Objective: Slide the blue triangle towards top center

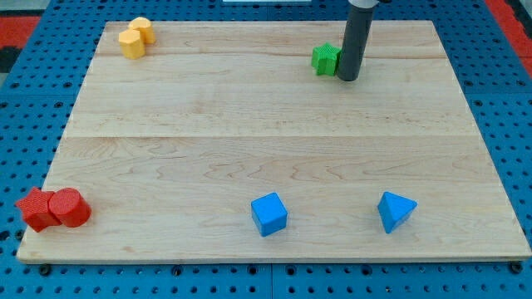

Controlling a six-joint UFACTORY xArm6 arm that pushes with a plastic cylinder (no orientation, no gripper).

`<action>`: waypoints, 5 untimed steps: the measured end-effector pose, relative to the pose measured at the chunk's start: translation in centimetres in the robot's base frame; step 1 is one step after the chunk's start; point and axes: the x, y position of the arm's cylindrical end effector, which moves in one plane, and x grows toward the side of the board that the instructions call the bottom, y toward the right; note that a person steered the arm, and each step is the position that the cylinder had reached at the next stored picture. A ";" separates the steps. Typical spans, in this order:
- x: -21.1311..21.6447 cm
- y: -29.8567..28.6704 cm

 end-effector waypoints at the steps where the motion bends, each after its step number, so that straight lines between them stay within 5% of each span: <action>1: 0.0 0.9; 4: 2.2 -1.6; 5: 11.2 1.1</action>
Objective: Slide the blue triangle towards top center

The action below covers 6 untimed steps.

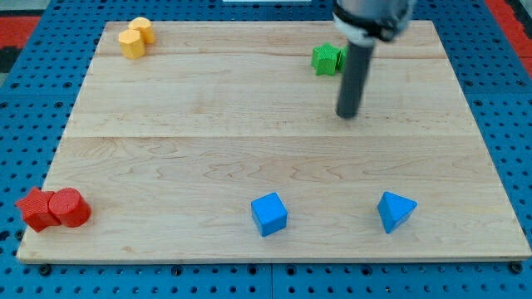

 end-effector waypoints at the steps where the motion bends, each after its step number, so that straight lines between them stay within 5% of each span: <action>1: 9.4 7.3; 2: 15.4 6.8; 3: 14.7 0.4; 6: 4.0 -4.7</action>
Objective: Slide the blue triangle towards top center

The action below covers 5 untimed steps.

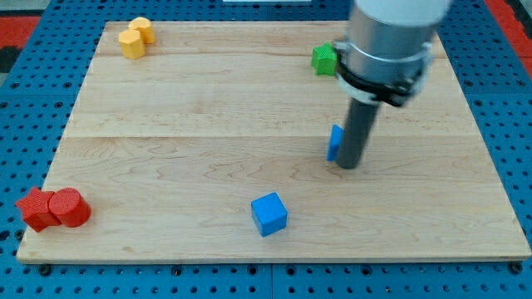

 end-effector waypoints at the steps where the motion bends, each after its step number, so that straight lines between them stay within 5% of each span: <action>1: -3.9 -2.2; 3: -7.4 0.6; 5: -12.2 -2.6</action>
